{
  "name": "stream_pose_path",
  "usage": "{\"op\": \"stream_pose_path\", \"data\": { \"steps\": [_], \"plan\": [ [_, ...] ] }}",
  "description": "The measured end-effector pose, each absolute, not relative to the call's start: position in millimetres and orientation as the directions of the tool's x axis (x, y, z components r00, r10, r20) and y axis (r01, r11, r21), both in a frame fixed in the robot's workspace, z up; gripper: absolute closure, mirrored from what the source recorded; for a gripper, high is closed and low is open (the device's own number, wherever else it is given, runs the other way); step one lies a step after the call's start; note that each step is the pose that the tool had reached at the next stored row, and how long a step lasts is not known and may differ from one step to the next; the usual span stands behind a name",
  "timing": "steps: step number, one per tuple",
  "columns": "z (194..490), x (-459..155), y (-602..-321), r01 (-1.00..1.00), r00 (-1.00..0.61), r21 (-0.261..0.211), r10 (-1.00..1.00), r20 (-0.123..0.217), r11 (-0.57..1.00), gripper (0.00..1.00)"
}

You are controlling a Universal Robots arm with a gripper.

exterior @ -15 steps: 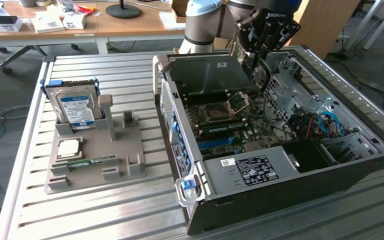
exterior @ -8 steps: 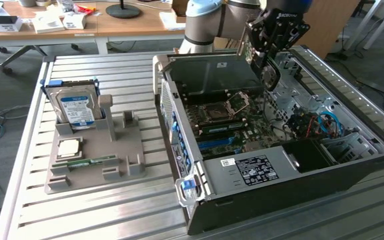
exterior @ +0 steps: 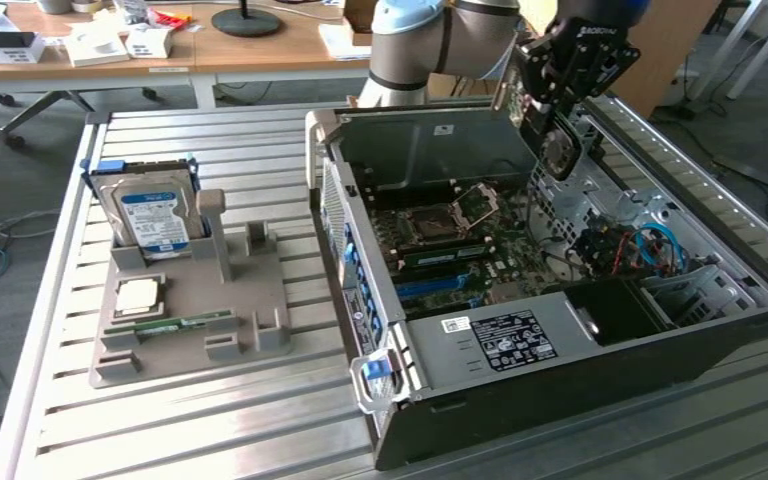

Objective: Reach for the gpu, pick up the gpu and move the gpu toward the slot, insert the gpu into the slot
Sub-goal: 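Pick up the gpu and move the gpu toward the slot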

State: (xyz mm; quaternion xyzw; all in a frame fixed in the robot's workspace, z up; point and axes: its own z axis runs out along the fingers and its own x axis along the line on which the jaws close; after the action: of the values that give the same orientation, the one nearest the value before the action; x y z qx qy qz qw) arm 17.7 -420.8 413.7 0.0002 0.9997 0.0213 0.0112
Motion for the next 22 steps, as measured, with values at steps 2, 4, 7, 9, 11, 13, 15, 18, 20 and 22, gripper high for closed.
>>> {"op": "stream_pose_path", "data": {
  "steps": [2, 4, 7, 9, 11, 13, 15, 18, 20, 22],
  "plan": [
    [413.7, 23.9, -420.8, 0.0, -1.0, 0.042, 0.001, -0.022, 0.999, 0.74],
    [413.7, 29.6, -420.8, 0.0, -1.0, 0.042, 0.001, -0.022, 0.999, 0.74],
    [413.7, 35.8, -420.8, 0.0, -1.0, 0.042, 0.001, -0.022, 0.999, 0.74],
    [413.8, 36.5, -420.8, 0.0, -1.0, 0.042, 0.001, -0.022, 0.999, 0.74],
    [413.7, 36.5, -420.8, 0.0, -1.0, 0.042, 0.001, -0.022, 0.999, 0.74],
    [413.8, 36.5, -420.8, 0.0, -1.0, 0.042, 0.001, -0.022, 0.999, 0.74],
    [413.8, 36.9, -421.0, 0.0, -1.0, 0.043, 0.001, -0.022, 0.999, 0.74],
    [413.8, 38.1, -422.5, 0.0, -1.0, 0.042, 0.001, -0.022, 0.999, 0.74],
    [413.8, 38.9, -423.9, 0.0, -1.0, 0.042, 0.001, -0.022, 0.999, 0.74],
    [413.8, 39.6, -425.5, 0.0, -1.0, 0.042, 0.001, -0.022, 0.999, 0.74]
  ]
}}
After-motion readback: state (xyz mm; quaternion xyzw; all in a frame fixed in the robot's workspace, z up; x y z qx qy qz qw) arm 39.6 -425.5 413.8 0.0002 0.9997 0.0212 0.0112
